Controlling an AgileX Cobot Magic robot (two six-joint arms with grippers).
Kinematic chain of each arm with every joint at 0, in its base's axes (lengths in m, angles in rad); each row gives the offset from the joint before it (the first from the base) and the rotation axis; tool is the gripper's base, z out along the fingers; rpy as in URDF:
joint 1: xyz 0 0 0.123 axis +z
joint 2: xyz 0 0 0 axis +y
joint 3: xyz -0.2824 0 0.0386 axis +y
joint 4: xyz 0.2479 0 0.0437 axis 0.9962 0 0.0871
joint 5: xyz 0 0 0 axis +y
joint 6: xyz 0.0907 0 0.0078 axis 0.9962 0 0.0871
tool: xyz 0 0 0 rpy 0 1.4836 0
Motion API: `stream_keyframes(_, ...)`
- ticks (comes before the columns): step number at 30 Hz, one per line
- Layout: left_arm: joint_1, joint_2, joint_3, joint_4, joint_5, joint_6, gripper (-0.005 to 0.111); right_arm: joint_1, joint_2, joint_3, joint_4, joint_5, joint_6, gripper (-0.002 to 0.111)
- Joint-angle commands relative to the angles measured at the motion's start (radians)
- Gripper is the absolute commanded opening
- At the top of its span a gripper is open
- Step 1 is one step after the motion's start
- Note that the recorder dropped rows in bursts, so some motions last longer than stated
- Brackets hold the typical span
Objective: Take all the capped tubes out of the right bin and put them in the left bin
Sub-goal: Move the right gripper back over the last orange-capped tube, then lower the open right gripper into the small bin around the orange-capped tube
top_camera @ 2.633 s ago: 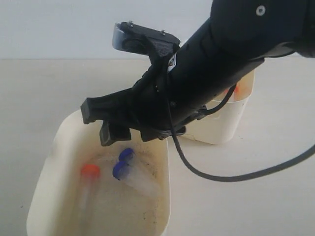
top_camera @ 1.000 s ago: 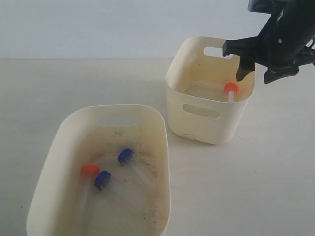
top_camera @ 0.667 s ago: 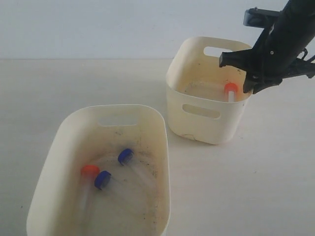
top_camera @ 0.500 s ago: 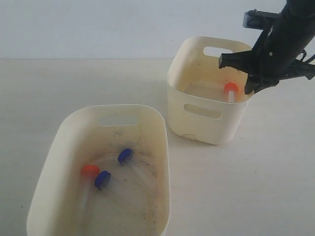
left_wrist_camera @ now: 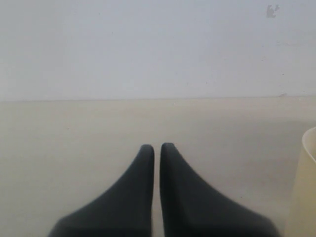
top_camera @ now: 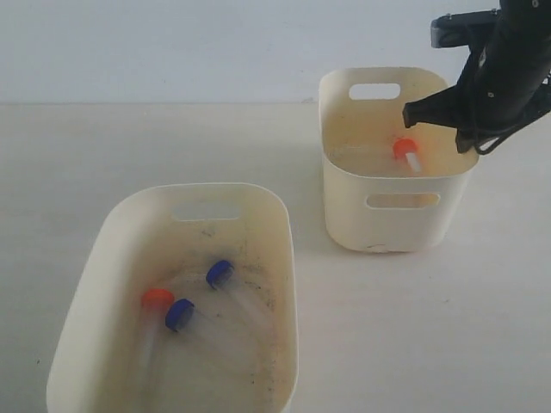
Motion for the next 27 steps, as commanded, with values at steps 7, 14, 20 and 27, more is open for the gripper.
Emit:
stream_keyframes(7, -0.007, 0.004, -0.004, -0.003, -0.009, -0.004, 0.004, -0.007, -0.002, 0.006, -0.098, -0.077, -0.013, 0.0)
stream_keyframes(14, -0.007, 0.004, -0.004, -0.003, -0.009, -0.004, 0.004, -0.007, -0.002, 0.006, -0.098, -0.077, -0.045, 0.034)
stream_keyframes(20, -0.007, 0.004, -0.004, -0.003, -0.009, -0.004, 0.004, -0.007, -0.002, 0.006, -0.114, -0.08, -0.043, 0.052)
stream_keyframes(27, -0.007, 0.004, -0.004, -0.003, -0.009, -0.004, 0.004, 0.03, -0.01, -0.221, 0.049, 0.055, -0.085, 0.051)
